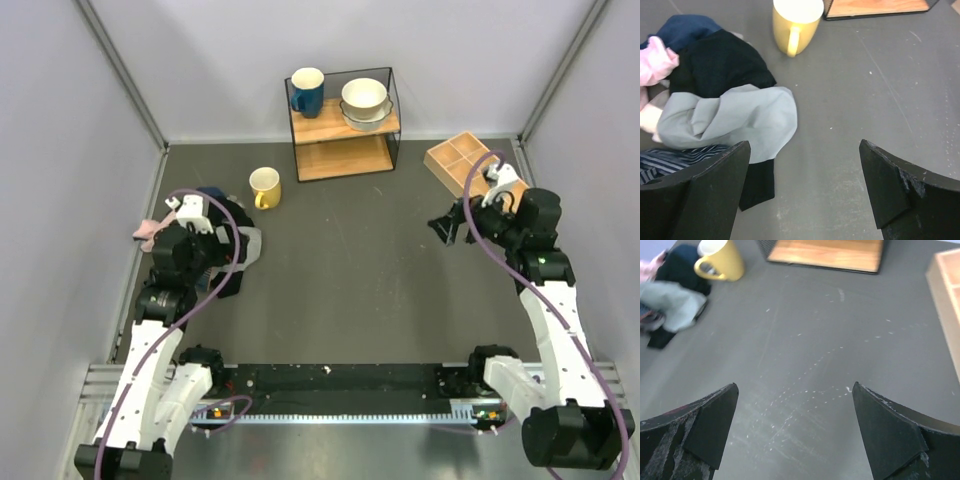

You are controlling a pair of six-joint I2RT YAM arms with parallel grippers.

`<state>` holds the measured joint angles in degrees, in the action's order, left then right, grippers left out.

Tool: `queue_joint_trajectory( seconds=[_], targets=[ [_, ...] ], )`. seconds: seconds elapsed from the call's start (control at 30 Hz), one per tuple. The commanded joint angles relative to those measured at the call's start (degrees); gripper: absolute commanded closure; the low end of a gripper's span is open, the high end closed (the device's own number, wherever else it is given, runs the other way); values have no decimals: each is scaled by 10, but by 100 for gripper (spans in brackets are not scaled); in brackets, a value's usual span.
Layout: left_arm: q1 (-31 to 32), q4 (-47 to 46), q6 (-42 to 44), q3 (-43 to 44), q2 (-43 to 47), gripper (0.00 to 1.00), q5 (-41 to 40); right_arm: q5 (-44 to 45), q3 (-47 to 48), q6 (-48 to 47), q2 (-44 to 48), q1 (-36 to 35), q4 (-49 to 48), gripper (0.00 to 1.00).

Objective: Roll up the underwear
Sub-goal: Pick up the underwear from the center of the board.

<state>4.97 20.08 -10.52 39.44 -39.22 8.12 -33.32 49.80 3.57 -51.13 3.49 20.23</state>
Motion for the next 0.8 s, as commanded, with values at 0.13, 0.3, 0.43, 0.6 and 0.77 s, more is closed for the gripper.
queue_joint_trajectory(
  seconds=[0.13,0.3,0.43,0.6,0.77],
  targets=[
    [1,111,69,99,-17,5,-166,-194,-57,-168,21,-20,4,1],
    [15,88,168,47,-34,10,-220,-195,-48,-166,23,-25,13,1],
    [31,86,205,28,-71,18,-251,-197,-44,-168,23,-28,24,1],
    [40,43,270,-12,-109,32,-232,-182,-37,-168,28,-31,31,1],
    [40,51,273,13,-216,42,-231,-176,-38,-168,31,-31,34,1]
  ],
)
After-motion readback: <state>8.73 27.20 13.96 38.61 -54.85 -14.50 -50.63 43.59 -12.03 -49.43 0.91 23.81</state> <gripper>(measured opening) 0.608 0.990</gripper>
